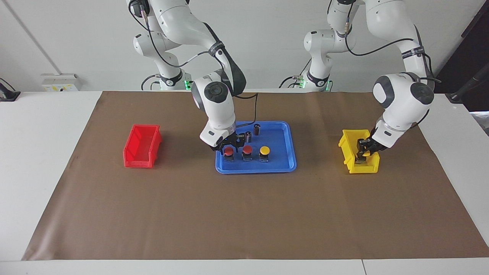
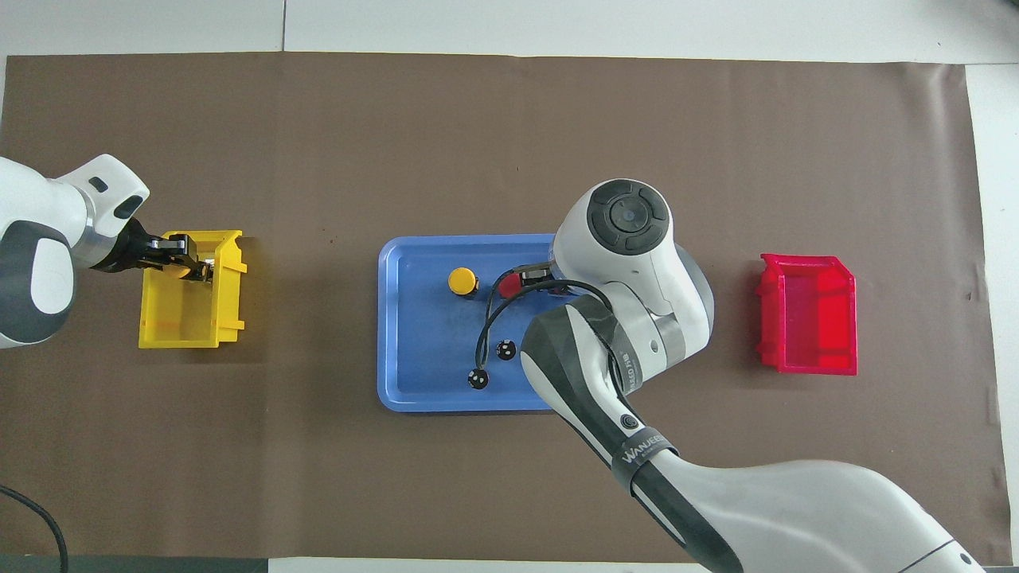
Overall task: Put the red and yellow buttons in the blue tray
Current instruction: 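Place the second red button in the blue tray with the right gripper, then place the second yellow button in the tray while the right gripper withdraws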
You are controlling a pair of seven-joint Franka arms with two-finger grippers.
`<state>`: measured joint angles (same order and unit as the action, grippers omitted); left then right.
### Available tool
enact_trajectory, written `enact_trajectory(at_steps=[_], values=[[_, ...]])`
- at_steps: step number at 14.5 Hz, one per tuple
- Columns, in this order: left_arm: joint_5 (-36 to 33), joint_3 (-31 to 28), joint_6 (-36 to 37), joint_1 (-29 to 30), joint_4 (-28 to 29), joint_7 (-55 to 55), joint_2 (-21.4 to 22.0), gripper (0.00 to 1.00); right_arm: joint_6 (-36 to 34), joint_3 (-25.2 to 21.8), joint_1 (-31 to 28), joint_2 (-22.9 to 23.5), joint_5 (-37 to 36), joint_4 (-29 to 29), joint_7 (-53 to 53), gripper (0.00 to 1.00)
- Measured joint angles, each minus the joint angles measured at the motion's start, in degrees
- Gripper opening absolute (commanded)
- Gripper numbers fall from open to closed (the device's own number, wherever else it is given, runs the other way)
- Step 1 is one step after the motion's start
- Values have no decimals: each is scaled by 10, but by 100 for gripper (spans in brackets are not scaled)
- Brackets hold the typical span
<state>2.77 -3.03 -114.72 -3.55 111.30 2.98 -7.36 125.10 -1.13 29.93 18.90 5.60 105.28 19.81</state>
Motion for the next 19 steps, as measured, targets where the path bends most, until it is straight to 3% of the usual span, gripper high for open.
enact_trajectory(at_steps=[3, 6, 9, 15, 19], values=[[0, 8, 166, -22, -118, -25, 42, 1, -11, -5, -4, -19, -2, -10, 0, 99], [0, 19, 233, -84, -160, -140, 76, 1, -103, -12, -45, -47, -29, -73, 0, 100], [0, 29, 200, -148, -153, -208, 57, 1, -189, -14, -128, -83, -49, -122, -20, 100], [2, 31, 81, -197, -146, -234, -50, 1, -343, -17, -293, -160, -52, -162, -128, 100], [4, 32, 51, -241, -146, -248, -81, 1, -356, -16, -330, -182, -56, -139, -216, 100]])
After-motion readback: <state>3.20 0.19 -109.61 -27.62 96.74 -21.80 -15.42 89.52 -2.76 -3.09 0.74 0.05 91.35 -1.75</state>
